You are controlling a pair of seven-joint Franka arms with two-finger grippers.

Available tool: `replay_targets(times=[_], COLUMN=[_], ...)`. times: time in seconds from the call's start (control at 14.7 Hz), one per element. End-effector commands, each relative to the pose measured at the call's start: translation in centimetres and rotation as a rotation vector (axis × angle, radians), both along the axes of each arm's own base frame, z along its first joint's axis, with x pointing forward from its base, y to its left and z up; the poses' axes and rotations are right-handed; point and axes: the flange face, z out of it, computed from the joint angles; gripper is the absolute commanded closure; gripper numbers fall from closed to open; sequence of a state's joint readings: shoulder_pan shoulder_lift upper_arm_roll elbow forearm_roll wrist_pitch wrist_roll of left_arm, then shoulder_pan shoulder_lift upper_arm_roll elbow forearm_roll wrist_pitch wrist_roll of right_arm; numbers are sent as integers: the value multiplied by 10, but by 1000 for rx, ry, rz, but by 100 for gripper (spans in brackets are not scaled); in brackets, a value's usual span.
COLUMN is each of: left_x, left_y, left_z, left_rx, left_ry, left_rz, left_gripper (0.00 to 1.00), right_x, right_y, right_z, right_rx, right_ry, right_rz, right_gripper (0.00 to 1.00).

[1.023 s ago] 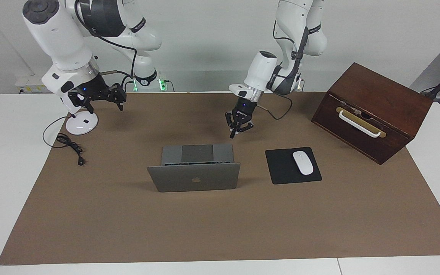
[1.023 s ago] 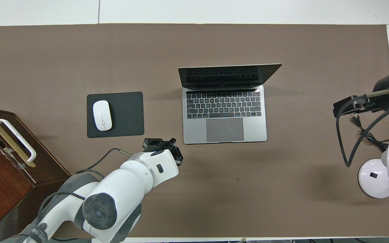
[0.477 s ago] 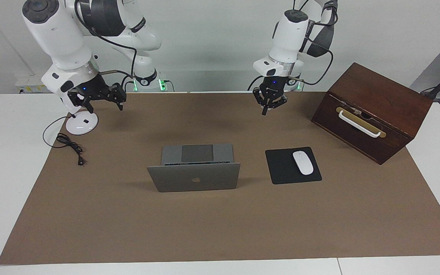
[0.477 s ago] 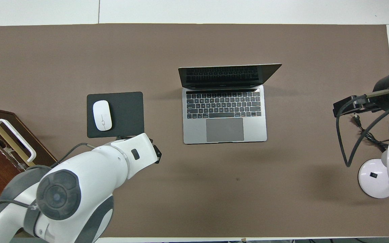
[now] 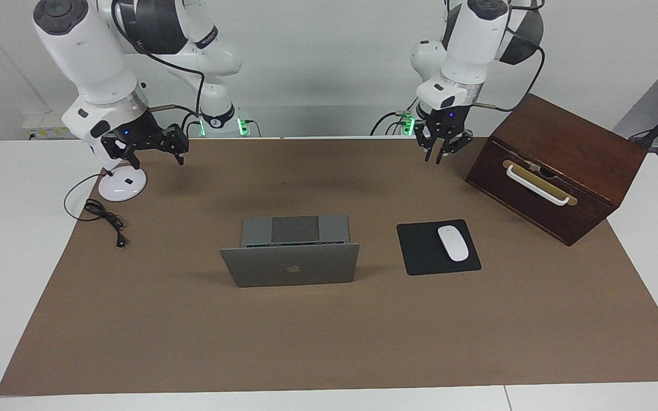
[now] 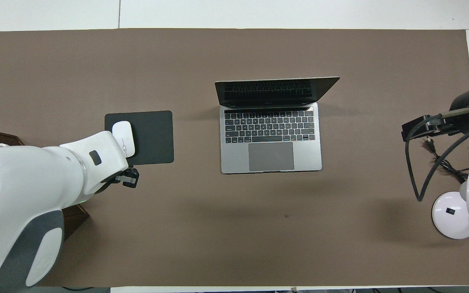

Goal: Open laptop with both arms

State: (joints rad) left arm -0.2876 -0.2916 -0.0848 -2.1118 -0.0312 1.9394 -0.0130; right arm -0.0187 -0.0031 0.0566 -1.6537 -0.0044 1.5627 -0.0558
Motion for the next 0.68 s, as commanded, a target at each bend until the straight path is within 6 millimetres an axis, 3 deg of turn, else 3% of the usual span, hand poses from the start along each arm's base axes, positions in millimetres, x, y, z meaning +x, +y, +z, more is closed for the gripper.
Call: replay_targets(times=[0.0,0.14,0.34,0.61], left_x=[4,9,14,27], left_y=[22,47,61,103], left_z=[7,8,10,15], left_rx=[32,35,29,20], left_ry=[44,51,42,25], left_rz=[35,89,120,214], left_gripper=[0,0,0,0], right_x=[-4,-4,-4,-3], right_y=[0,0,3,5], right_z=[3,3,3,4], right_rx=[30,30,30,32], right_ry=[4,2,2,-4], right_rz=[-21,-19,-15,-12], right_gripper=[0,0,0,0])
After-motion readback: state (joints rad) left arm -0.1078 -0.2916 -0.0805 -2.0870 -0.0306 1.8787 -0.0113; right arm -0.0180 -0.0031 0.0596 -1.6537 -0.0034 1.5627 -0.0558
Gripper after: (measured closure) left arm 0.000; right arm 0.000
